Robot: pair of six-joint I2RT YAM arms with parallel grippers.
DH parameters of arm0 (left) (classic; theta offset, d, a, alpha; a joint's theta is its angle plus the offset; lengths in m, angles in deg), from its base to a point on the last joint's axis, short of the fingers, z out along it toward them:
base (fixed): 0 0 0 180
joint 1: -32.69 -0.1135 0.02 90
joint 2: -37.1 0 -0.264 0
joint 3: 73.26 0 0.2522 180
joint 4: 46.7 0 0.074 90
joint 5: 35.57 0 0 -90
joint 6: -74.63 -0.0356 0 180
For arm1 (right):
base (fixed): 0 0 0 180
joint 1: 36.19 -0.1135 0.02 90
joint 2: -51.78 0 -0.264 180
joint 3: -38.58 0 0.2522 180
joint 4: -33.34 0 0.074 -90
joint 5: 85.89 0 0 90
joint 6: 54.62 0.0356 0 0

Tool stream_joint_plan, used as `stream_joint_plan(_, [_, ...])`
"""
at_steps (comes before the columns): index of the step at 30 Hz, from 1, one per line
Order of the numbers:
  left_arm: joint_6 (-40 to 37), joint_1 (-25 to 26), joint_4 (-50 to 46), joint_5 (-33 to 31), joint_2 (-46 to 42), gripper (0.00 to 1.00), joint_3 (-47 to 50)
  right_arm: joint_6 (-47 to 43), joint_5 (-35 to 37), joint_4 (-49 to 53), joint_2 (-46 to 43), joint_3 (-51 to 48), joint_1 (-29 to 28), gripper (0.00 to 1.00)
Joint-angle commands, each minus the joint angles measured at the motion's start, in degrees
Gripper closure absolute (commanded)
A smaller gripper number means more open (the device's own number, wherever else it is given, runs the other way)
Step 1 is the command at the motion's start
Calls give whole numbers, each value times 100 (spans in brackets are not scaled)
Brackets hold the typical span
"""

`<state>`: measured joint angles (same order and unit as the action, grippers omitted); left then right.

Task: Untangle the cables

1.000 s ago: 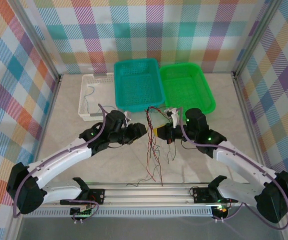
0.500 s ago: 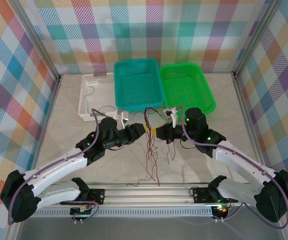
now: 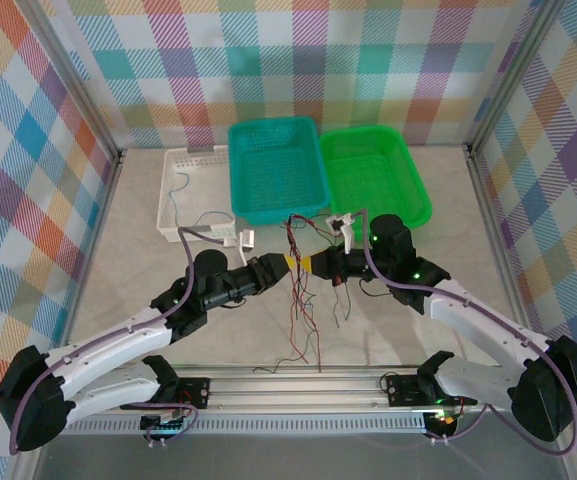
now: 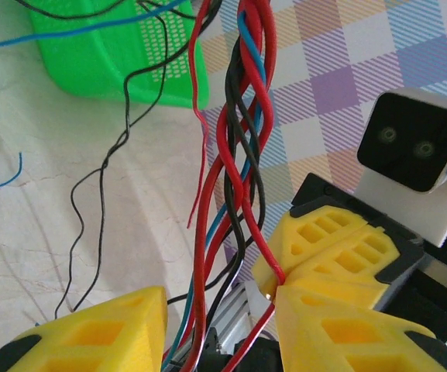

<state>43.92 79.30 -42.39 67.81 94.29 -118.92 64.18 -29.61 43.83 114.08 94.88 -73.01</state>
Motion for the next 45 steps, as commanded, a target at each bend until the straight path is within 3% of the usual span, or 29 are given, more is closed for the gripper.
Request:
stream_joint_plan(1, [-148, 182, 391, -38, 163, 59, -154, 135, -205, -337, 2, 237, -10, 100])
stream_joint_plan(5, [-240, 252, 435, -29, 309, 64, -187, 156, -188, -342, -48, 249, -10, 100])
stream_joint_plan(8, [-242, 266, 470, -93, 272, 81, -79, 179, -187, -325, -60, 249, -10, 100])
stream_joint_plan(10, [-287, 266, 393, -209, 128, 98, 5, 142, -101, -224, -84, 261, -10, 100])
stream_joint_plan(11, [-352, 261, 258, -297, 14, 100, 8, 91, 17, -99, -117, 272, -10, 100])
stream_joint_plan(16, [-811, 147, -1016, -598, -713, 100, -126, -66, 1050, 717, -495, 266, 167, 100])
stream_joint_plan(21, [-805, -538, -2061, -182, -1269, 100, -186, 410, 1499, 1208, -758, 29, 1011, 100])
stream_joint_plan(28, [-1040, -1614, -3838, 562, -1429, 100, -653, 1031, 1102, 1322, -1035, -391, 2305, 100])
stream_joint_plan(36, [-1545, -2908, -5041, 1343, -1386, 100, -1388, 902, 1011, 1613, -1337, -429, 2504, 100])
stream_joint_plan(45, [-1787, -3140, -4948, 1291, -1041, 100, -2394, 502, 387, 1284, -1968, -792, 2508, 100])
